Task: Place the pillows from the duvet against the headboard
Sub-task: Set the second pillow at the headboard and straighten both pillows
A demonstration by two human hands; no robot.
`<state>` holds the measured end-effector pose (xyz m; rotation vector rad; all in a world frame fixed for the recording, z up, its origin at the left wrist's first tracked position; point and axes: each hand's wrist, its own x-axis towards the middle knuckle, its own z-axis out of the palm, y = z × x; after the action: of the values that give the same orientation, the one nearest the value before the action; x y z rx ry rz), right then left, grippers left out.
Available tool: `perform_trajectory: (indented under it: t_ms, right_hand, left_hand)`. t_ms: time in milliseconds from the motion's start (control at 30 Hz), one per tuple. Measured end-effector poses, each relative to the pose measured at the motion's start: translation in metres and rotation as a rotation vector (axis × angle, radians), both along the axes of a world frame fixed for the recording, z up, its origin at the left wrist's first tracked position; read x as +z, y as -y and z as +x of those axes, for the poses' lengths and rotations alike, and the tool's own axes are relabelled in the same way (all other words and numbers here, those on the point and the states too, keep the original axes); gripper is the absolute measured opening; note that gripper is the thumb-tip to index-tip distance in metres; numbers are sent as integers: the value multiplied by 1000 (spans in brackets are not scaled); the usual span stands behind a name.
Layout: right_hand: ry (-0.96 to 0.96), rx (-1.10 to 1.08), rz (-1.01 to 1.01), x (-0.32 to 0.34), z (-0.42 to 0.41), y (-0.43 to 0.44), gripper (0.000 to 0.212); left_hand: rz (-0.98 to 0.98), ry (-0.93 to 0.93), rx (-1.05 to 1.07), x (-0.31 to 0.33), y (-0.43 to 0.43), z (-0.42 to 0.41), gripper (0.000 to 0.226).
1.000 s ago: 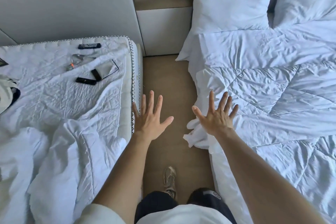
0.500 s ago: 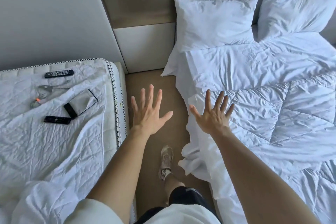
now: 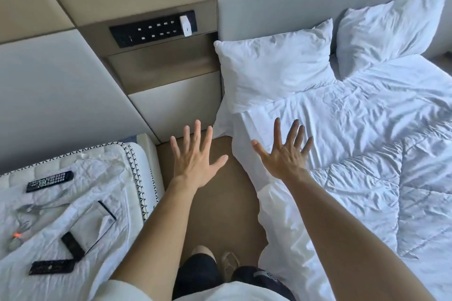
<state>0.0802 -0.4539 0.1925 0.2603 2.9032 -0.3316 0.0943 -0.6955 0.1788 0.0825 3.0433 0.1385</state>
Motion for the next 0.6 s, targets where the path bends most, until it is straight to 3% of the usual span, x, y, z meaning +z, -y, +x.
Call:
perform_trajectory:
  t_ms: [600]
  right_hand:
    - [-30,-330,-4,1,-259,-33,98]
  left_hand:
    - [-17,58,-326,5,-37,-343,95]
